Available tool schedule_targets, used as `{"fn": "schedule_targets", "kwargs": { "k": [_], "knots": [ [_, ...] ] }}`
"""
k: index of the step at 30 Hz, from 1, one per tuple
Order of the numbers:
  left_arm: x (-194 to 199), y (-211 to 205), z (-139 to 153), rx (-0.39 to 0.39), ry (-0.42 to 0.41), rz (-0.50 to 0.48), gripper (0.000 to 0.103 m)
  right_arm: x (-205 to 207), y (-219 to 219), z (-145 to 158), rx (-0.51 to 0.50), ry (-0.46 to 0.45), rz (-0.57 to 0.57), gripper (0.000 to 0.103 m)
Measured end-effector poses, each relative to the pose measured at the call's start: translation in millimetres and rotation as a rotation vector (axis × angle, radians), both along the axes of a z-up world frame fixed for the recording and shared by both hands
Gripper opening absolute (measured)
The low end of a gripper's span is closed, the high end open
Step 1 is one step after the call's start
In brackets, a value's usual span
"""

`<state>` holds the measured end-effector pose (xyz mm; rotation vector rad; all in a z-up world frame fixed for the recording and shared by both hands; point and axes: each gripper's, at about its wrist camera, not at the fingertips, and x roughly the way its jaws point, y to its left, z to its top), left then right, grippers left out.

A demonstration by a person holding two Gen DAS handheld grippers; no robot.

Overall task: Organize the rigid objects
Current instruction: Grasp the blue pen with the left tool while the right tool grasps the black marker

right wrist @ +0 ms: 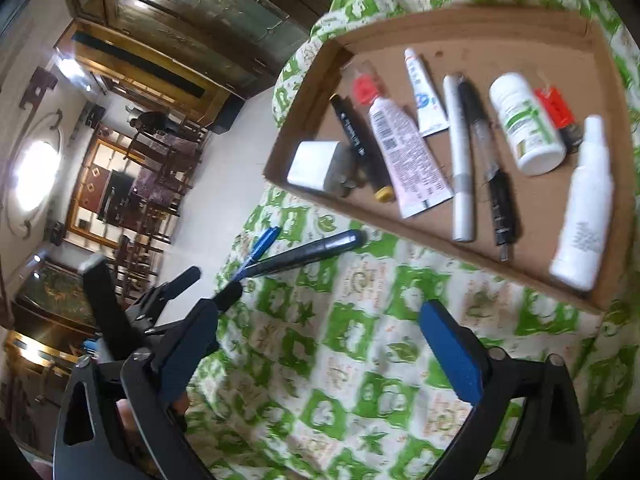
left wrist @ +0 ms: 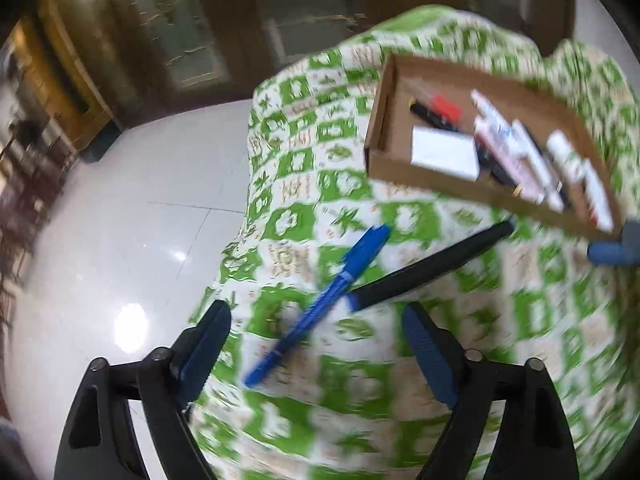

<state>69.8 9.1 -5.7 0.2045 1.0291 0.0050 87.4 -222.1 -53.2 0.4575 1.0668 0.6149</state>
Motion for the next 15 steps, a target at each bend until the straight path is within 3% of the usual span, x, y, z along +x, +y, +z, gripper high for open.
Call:
{"fn": "schedule_targets", "kwargs": {
  "k": [3, 6, 8, 10, 13, 15],
  "knots": [
    [8.2, 9.1, -19.7, 0.043, 0.057, -0.031, 0.076, 12.7, 7.3, -16.2, 0.12, 0.138, -0.025, 0.081],
    [16.0, 14.2, -27.9, 0.029, 0.048, -0.032, 0.074, 23.2, 23.5, -32.2, 0.201, 0.251, -0.066, 0.072],
    [21.9, 16.1, -27.5, -0.017, 0.046, -0.021, 0.061, 29.4, 36.0, -37.7, 0.216, 0.267, -0.102, 0.07],
    [26.7, 13.7, -29.2, -0.058, 0.062, -0.023, 0.035, 36.7, 48.6, -43.3, 0.221, 0.28, -0.148, 0.064],
    [23.4, 5.9, -28.0, -0.052, 0.072, -0.028, 0.021, 47.5, 67.4, -65.3, 0.239, 0.337, -0.221, 0.046],
    [17.7, 7.0, -25.9, -0.098, 0.096, -0.014, 0.012, 47.3, 69.8, -75.8, 0.22, 0.328, -0.269, 0.03]
  ]
}}
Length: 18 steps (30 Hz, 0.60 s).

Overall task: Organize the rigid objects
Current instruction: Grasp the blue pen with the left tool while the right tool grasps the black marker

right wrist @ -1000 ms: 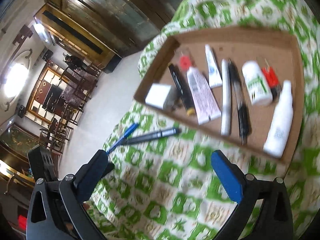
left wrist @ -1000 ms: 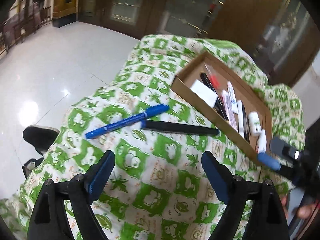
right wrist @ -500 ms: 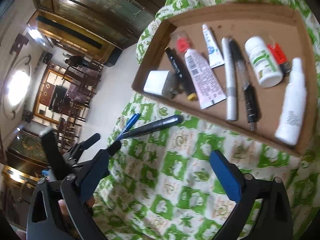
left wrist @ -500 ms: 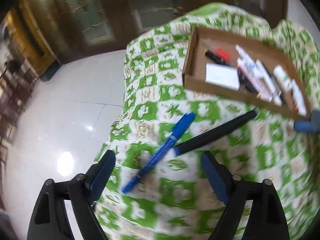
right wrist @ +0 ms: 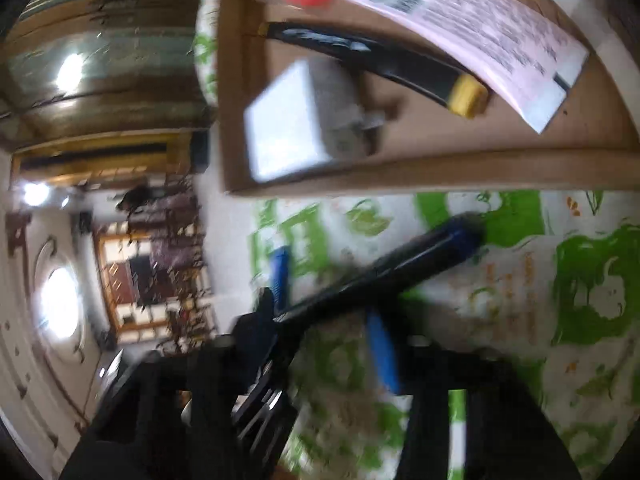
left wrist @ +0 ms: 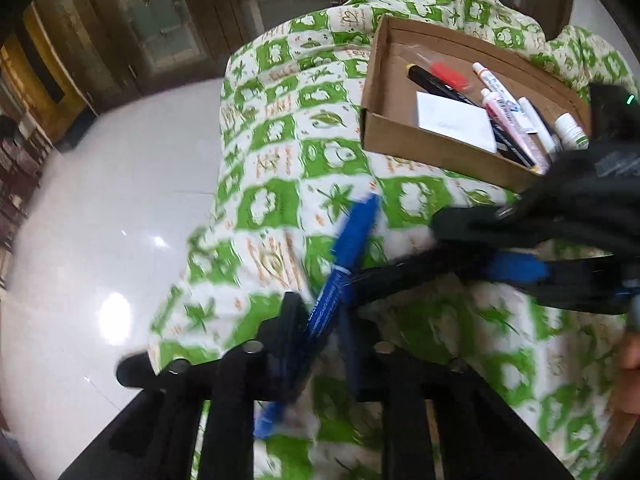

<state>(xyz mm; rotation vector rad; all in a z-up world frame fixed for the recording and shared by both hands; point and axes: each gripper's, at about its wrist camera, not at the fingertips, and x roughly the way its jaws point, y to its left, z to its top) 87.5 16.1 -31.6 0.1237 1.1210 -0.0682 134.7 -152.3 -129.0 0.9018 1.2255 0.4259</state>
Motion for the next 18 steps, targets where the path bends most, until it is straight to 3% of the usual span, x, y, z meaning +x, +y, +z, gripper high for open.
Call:
{"fn": "schedule_targets", "kwargs": {
  "k": [4, 7, 10, 14, 18],
  "knots": [
    [-19.1, 8.6, 4.0, -0.174, 0.033, 0.07, 0.008, -9.1, -11.5, -3.9, 0.04, -0.017, -0.004, 0.021],
    [-34.9, 9.0, 8.4, -0.274, 0.057, 0.115, 0.008, -18.9, -29.2, -2.9, 0.045, 0.005, 0.031, 0.02],
    [-49.0, 0.3, 11.1, -0.311, 0.082, 0.122, 0.008, -29.0, -43.6, 9.5, 0.002, 0.014, 0.148, 0.019],
    [-56.7, -14.8, 10.9, -0.346, 0.095, 0.118, 0.008, -52.7, -56.3, 30.1, -0.184, -0.031, 0.335, 0.019],
    [-52.4, -23.4, 8.6, -0.342, 0.083, 0.14, 0.009, -65.0, -68.8, 34.3, -0.269, -0.082, 0.33, 0.019]
  ]
}}
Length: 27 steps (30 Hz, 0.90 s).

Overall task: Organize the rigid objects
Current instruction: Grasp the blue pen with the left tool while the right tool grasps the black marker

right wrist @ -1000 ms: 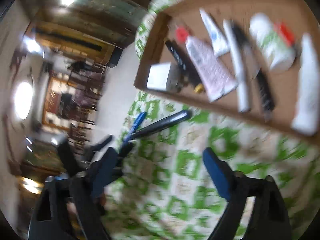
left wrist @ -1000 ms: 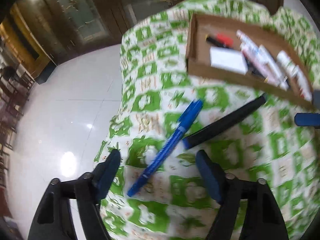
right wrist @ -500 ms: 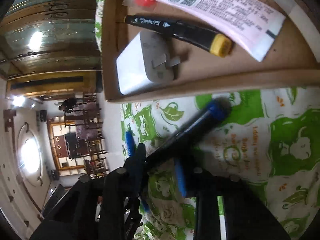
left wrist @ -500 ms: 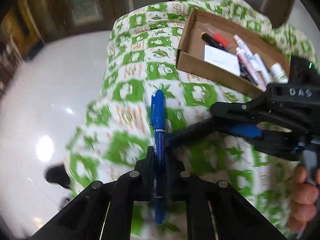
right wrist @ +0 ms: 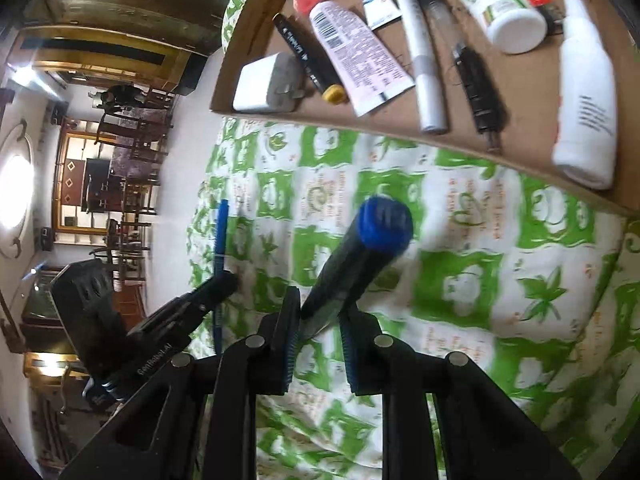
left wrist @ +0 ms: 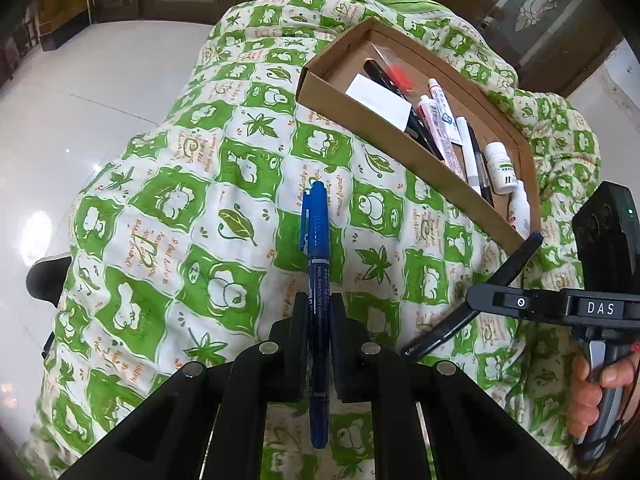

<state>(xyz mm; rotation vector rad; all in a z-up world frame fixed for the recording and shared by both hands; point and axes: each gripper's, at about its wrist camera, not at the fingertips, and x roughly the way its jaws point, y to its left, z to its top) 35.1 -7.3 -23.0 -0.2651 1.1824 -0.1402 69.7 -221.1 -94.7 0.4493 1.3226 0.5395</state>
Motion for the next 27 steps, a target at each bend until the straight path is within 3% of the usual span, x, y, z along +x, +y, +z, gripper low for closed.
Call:
{"fn": "schedule_targets", "kwargs": {
  "k": [4, 7, 13, 18, 27],
  "knots": [
    [6.9, 0.6, -9.9, 0.012, 0.022, 0.025, 0.009, 6.0, 17.0, 2.4, -0.095, -0.043, 0.004, 0.022],
    [9.9, -0.2, -15.1, 0.02, 0.03, 0.035, 0.009, 14.9, 38.4, 2.2, -0.231, -0.092, 0.034, 0.025],
    [15.9, 1.7, -20.6, 0.018, 0.023, 0.053, 0.009, -4.6, 77.4, 7.6, -0.437, -0.251, 0.141, 0.024],
    [24.1, 1.3, -23.2, 0.024, 0.012, 0.048, 0.009, -34.7, 92.2, 4.8, -0.496, -0.272, 0.276, 0.018],
    [32.3, -2.3, -24.8, 0.053, -0.029, 0.014, 0.009, -40.0, 104.1, -7.6, -0.499, -0.263, 0.267, 0.018]
  ]
}}
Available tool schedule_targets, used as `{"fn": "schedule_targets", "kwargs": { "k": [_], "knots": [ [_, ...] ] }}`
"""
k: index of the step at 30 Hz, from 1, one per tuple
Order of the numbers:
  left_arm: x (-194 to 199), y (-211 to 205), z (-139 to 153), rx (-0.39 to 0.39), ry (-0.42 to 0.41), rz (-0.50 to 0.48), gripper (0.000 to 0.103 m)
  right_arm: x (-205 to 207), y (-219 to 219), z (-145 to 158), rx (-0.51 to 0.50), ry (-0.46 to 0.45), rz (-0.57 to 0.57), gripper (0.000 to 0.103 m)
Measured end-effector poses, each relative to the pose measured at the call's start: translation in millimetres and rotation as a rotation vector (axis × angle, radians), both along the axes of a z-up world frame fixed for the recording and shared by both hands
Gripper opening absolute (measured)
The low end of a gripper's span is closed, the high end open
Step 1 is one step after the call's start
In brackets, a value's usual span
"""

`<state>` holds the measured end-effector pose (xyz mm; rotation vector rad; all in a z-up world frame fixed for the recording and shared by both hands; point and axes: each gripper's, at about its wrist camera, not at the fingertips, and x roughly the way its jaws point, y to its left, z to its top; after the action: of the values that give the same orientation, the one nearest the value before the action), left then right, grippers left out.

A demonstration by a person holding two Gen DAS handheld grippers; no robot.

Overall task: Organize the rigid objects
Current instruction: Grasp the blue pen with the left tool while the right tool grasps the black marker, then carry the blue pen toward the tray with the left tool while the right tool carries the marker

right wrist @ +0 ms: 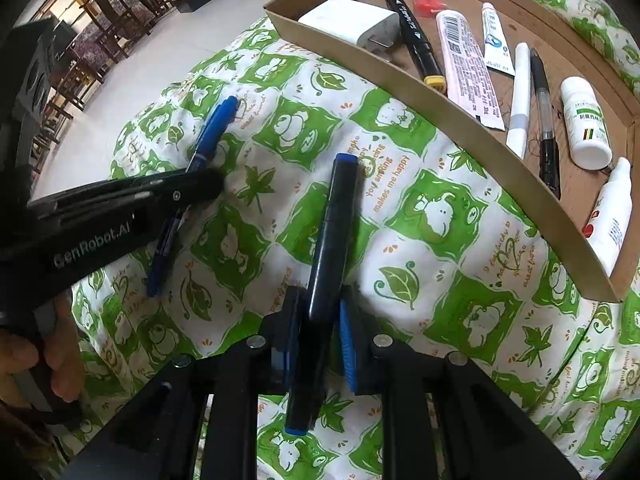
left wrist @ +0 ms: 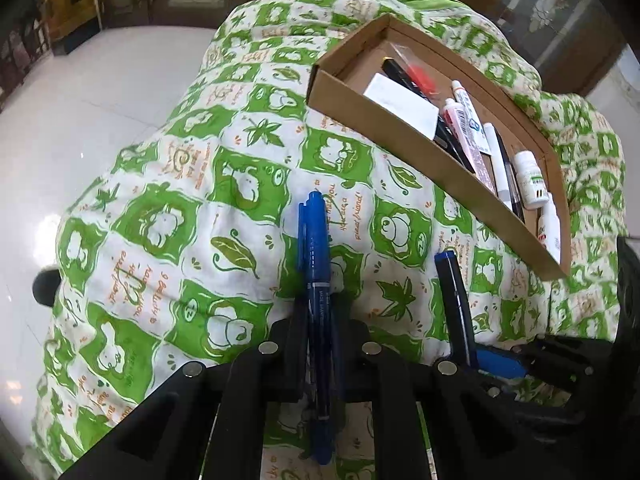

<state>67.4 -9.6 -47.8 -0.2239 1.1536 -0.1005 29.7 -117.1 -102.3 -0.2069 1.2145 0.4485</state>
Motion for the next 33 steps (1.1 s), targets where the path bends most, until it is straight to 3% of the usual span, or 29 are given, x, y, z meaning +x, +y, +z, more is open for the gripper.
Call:
{"fn": "schedule_targets", "kwargs": {
  "k": [4, 12, 19, 26, 33],
  "knots": [
    [-3.0, 2.3, 2.9, -0.016, -0.016, -0.004, 0.009, 19.6, -23.6, -1.0, 0.064, 0.001, -0.019, 0.015],
    [-8.7, 17.3, 4.0, -0.127, -0.005, 0.015, 0.009, 21.6, -41.7, 21.0, 0.213, 0.013, -0.027, 0.014],
    [-4.2, 20.1, -1.5, -0.139, 0.006, 0.024, 0.009, 26.1, -49.1, 9.3, 0.208, 0.067, -0.072, 0.014],
    [-4.0, 14.9, 1.7, -0.12, -0.016, 0.002, 0.009, 28.0, -47.7, 7.9, 0.176, 0.061, -0.063, 0.014],
    [-9.4, 23.3, 8.6, -0.158, -0.041, 0.024, 0.009, 27.6, -42.0, 17.0, 0.241, 0.039, -0.064, 0.014]
  ]
}}
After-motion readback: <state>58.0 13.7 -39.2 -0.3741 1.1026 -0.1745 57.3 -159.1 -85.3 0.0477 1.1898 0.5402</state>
